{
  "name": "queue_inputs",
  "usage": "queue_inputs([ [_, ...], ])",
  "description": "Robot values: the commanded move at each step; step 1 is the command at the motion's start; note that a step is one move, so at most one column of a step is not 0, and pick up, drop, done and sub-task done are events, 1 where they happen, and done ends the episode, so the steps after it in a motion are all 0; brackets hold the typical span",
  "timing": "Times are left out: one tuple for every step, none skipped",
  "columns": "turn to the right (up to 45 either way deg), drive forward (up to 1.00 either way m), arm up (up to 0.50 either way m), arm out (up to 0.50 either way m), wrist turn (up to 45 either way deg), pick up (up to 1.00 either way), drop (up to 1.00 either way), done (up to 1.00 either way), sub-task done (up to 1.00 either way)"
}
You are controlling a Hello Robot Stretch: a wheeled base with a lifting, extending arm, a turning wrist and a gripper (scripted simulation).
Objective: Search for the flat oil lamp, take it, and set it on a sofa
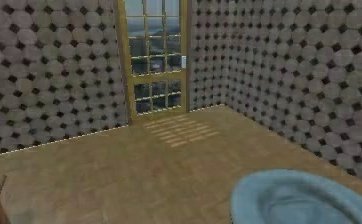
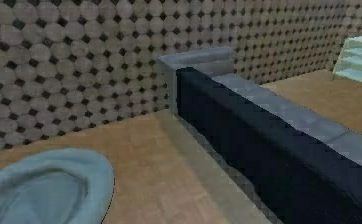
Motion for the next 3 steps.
queue_inputs([
  [-45.0, 0.0, 0.0, 0.0, 0.0, 0.0, 0.0, 0.0, 0.0],
  [-45.0, 0.0, 0.0, 0.0, 0.0, 0.0, 0.0, 0.0, 0.0],
  [-45.0, 0.0, 0.0, 0.0, 0.0, 0.0, 0.0, 0.0, 0.0],
])
